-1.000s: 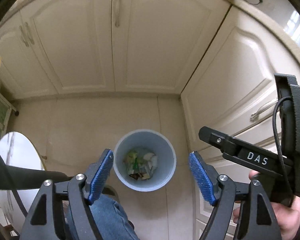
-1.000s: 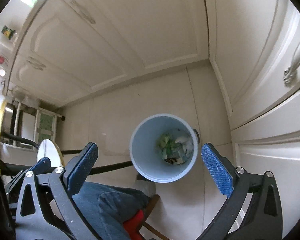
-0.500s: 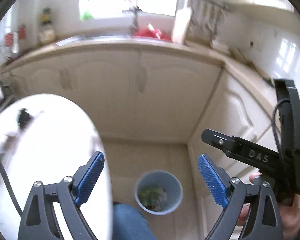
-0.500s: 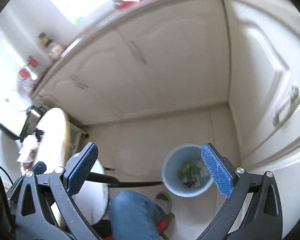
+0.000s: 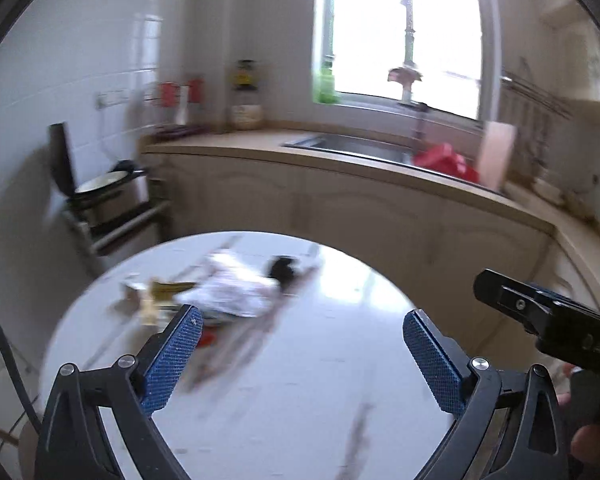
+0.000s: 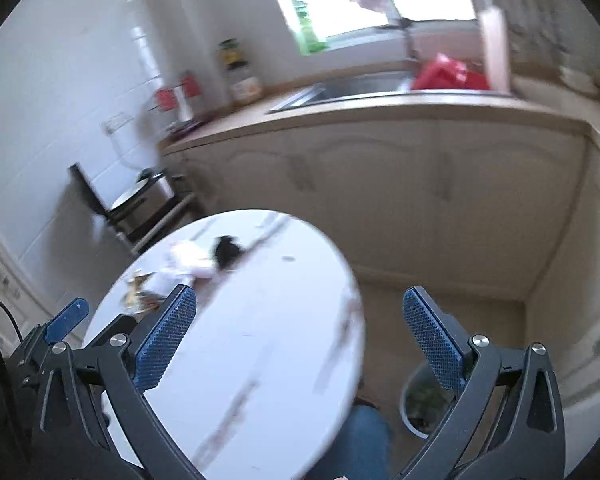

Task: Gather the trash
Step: 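Return both grippers to the table toward the plastic bag and yellow wrapper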

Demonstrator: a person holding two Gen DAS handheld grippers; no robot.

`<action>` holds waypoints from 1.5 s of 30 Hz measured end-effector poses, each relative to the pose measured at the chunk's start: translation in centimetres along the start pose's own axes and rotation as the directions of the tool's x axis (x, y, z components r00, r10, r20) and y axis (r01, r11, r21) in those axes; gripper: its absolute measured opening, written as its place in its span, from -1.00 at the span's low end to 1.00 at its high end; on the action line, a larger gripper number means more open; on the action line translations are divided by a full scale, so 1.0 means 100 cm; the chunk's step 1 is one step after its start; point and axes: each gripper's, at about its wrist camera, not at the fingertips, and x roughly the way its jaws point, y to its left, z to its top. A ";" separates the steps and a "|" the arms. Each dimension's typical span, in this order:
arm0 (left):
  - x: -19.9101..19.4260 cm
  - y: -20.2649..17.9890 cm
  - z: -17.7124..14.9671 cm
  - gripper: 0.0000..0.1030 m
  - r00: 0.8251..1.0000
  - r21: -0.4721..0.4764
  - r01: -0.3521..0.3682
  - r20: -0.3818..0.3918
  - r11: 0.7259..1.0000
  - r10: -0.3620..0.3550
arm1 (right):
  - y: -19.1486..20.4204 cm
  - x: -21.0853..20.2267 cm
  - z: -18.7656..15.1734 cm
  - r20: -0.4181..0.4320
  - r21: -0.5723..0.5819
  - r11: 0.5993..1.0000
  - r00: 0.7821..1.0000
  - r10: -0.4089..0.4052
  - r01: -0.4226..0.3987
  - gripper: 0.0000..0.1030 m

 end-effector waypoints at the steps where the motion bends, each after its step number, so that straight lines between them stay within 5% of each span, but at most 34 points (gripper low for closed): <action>1: -0.007 0.008 -0.001 0.93 1.000 -0.012 -0.024 0.007 1.000 0.024 | 0.011 0.001 -0.002 0.002 -0.015 1.000 1.000 0.005 -0.005 1.00; 11: -0.070 0.071 -0.006 0.99 0.984 -0.074 -0.161 0.068 0.984 0.166 | 0.122 0.011 -0.006 0.025 -0.183 0.981 0.997 0.068 -0.062 1.00; 23: -0.063 0.123 -0.017 0.99 0.978 -0.135 -0.205 0.018 0.969 0.209 | 0.160 0.025 -0.006 0.024 -0.237 0.969 0.997 0.075 -0.067 1.00; 34: 0.022 0.151 0.000 0.99 0.977 -0.133 -0.198 -0.109 0.971 0.184 | 0.143 0.093 -0.006 -0.093 -0.231 0.972 0.996 0.013 -0.034 1.00; 45: 0.114 0.186 0.027 0.98 0.965 -0.133 -0.190 -0.206 0.973 0.160 | 0.134 0.187 -0.011 -0.255 -0.193 0.978 0.966 0.032 -0.083 1.00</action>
